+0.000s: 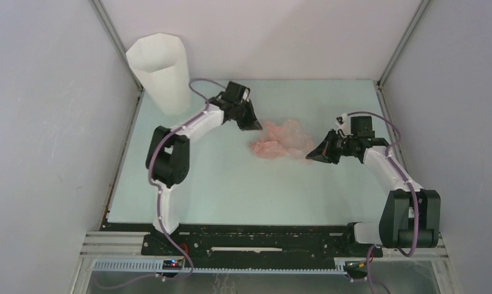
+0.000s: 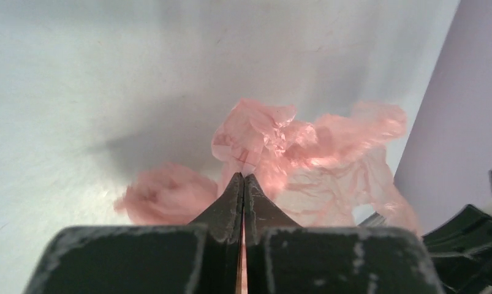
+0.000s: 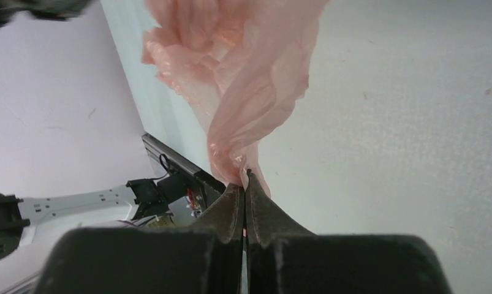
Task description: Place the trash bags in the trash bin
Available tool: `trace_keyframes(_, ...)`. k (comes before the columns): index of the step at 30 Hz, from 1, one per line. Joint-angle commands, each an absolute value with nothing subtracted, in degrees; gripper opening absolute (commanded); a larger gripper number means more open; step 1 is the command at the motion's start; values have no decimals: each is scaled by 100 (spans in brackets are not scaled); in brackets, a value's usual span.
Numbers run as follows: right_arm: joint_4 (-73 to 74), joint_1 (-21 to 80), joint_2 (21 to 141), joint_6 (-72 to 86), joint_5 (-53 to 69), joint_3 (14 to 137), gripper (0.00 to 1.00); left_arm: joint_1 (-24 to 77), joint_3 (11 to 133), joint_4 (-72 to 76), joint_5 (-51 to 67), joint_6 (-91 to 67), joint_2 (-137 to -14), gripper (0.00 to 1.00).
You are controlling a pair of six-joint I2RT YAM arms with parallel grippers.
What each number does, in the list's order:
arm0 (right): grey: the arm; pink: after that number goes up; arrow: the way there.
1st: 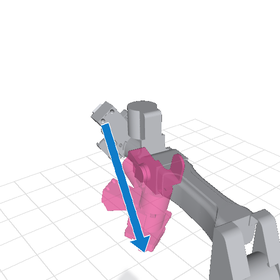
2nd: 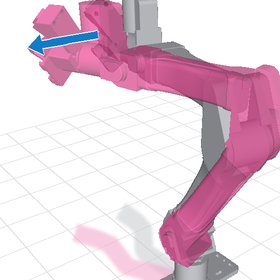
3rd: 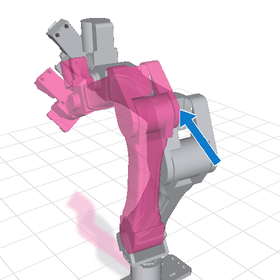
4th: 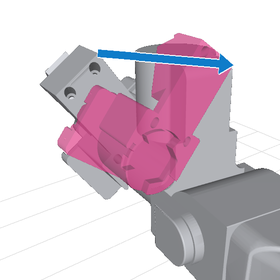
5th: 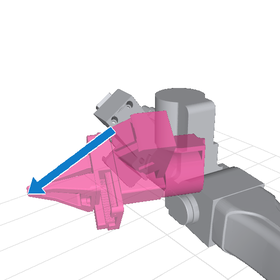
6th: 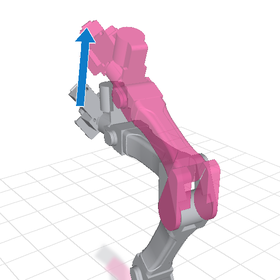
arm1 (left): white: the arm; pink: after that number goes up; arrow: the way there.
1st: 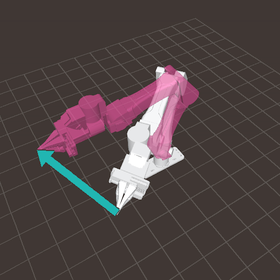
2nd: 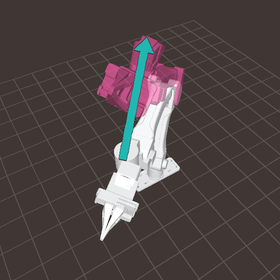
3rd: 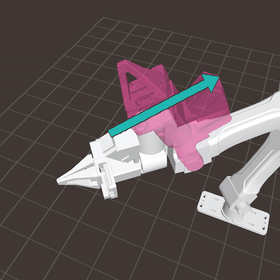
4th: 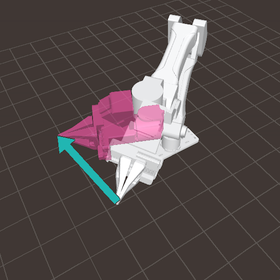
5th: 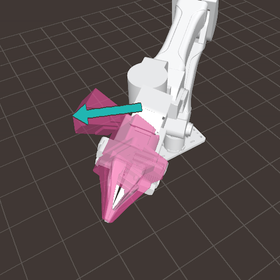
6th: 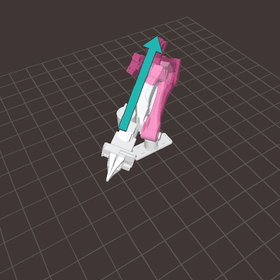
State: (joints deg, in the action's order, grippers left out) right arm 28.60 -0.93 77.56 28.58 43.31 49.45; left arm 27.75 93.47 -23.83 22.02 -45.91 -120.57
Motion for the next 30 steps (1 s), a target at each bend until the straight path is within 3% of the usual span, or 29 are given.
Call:
trace_keyframes(1, 3233, 250, 7440, 3183, 3885, 5658, 0, 2841, 10811, -4158, 335, -3650, -10608, 0)
trace_keyframes(7, 4385, 770, 6746, 3050, 3083, 8796, 0, 3390, 13206, -5175, -890, -2934, -9666, 0)
trace_keyframes(10, 4315, 1232, 6426, 2773, 2518, 9475, 0, 3918, 12898, -4869, -1730, -2577, -8968, 0)
trace_keyframes(12, 3951, 1404, 6115, 2734, 2330, 8897, 0, 3864, 11786, -4769, -1804, -3009, -8503, 0)
trace_keyframes(17, 3868, 1441, 5916, 3208, 2744, 6018, 0, 3310, 8292, -5093, -800, -4377, -7850, 0)
trace_keyframes(21, 3376, 1810, 5930, 3491, 3062, 4672, 0, 3363, 6979, -4596, -162, -4498, -7379, 0)
trace_keyframes(23, 3354, 1719, 6003, 3451, 3029, 5033, 0, 3313, 7551, -4520, -169, -4333, -7413, 0)
trace_keyframes(25, 3625, 1537, 6283, 3274, 3020, 6330, 0, 3248, 8984, -4748, -218, -4082, -7838, 0)
trace_keyframes(30, 5276, 1779, 7344, 2771, 2474, 10761, 0, 3533, 14771, -5628, -79, -3704, -9518, 0)
